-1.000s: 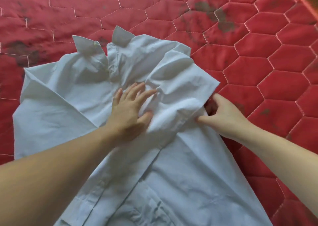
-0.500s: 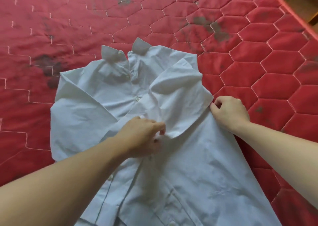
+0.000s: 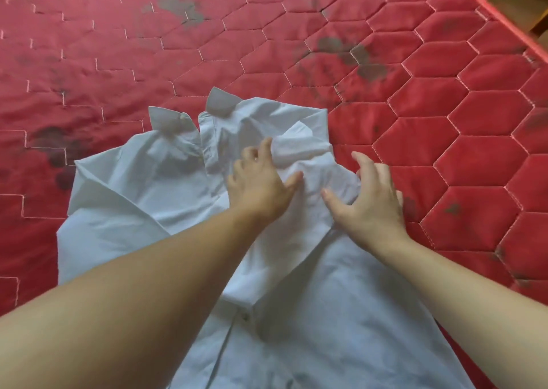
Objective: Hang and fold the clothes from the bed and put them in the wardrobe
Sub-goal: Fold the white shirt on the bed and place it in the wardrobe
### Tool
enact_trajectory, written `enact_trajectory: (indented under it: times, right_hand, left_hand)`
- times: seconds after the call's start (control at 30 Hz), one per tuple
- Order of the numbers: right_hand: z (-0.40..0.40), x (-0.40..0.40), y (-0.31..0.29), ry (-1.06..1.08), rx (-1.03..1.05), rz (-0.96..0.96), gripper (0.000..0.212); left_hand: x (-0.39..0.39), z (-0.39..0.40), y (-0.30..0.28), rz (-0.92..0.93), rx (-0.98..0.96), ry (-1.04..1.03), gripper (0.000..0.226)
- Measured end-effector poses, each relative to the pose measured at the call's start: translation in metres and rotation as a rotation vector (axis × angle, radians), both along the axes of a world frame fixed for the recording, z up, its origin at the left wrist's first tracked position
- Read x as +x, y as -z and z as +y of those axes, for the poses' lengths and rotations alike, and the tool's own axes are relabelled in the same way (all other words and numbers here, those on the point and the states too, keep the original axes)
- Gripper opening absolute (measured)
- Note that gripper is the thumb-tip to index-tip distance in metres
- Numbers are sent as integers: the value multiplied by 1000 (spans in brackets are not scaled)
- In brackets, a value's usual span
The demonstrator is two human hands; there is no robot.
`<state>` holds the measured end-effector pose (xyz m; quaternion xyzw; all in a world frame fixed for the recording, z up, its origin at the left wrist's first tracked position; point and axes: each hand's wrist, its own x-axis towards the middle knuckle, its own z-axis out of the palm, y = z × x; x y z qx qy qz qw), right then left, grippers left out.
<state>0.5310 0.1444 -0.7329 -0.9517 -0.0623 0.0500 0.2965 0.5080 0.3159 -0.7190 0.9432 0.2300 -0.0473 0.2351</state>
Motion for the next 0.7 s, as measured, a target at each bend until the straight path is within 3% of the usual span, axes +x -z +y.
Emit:
enact_trajectory:
  times: [0.1,0.2,0.27,0.33,0.43,0.53,0.6,0.7]
  right_hand:
    - [-22,-9,10,-145,-45,31,82]
    - [-33,-13,19,-242,-129,-35,84]
    - [-29,-12,20,-189,-114,-78,78]
    - [-23,-9,20,-129,-99,-93,65]
    - [-22,-1,13,-89,14,-40,44]
    - [-27,2,3,-140,64,-37,36]
    - [-29,0,-1,-200,4,-31,38]
    - [-30,-1,-8,-249,-152,-44,42]
  left_hand:
    - [-50,-6,-4,-218,43,267,67]
    - [-95,-10,-1,-59,61,591,55]
    - [-102,-6,3,-71,88,587,42]
    - [-100,4,-1,-117,18,493,43]
    - [-105,23,-10,-182,35,638,44]
    - [-116,42,-20,-3,101,803,46]
    - [-118,49,-21,123,121,804,47]
    - [-114,45,-19,113,126,811,41]
